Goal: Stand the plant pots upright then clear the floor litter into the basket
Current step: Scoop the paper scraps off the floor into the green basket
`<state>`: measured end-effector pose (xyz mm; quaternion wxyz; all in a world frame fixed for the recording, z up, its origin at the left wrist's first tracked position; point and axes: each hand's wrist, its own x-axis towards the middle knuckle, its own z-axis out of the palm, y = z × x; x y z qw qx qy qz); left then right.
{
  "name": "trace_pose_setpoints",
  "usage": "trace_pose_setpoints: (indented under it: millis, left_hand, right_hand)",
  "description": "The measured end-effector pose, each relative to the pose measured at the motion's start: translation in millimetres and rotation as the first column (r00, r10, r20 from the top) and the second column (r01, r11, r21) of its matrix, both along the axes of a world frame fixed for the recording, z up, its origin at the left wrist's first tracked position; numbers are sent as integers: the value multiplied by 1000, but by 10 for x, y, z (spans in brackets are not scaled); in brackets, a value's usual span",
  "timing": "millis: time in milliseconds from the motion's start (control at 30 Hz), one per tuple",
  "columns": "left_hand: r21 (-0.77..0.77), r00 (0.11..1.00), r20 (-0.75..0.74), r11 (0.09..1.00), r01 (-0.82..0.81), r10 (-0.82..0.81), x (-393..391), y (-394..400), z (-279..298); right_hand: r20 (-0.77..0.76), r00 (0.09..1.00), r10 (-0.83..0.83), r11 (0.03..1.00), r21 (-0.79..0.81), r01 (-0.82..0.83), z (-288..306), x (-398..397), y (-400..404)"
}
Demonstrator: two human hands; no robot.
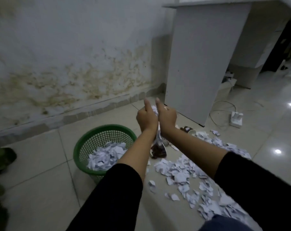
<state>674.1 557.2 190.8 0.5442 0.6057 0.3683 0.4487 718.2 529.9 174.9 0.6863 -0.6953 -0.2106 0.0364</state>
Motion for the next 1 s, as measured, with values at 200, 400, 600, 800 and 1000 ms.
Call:
trace_pose_setpoints:
  millis: [200, 400, 600, 800, 1000]
  left_hand:
    - [14, 981, 63, 982, -187, 185, -534, 829, 198]
    - [-63, 966, -14, 964, -259, 259, -897, 1250, -366]
    - [-222, 982, 0, 958, -182, 187, -1064, 1418, -924]
    - [-281, 988, -56, 947, -156, 146, -1239, 1598, -1212]
    - [-207, 980, -114, 960, -187, 166, -1277, 1589, -1228]
  right_hand:
    - [45, 987, 154, 988, -39, -153, 284, -525, 899]
    - [-65, 978, 197, 979, -36, -199, -334, -870, 1351]
    - [-48, 958, 281, 959, -20, -283, -896, -854, 1474]
    - [39, 914, 405, 912, -88, -400, -1187, -748, 1478]
    - [27, 895, 445, 885, -164, -435, -1252, -634, 1392]
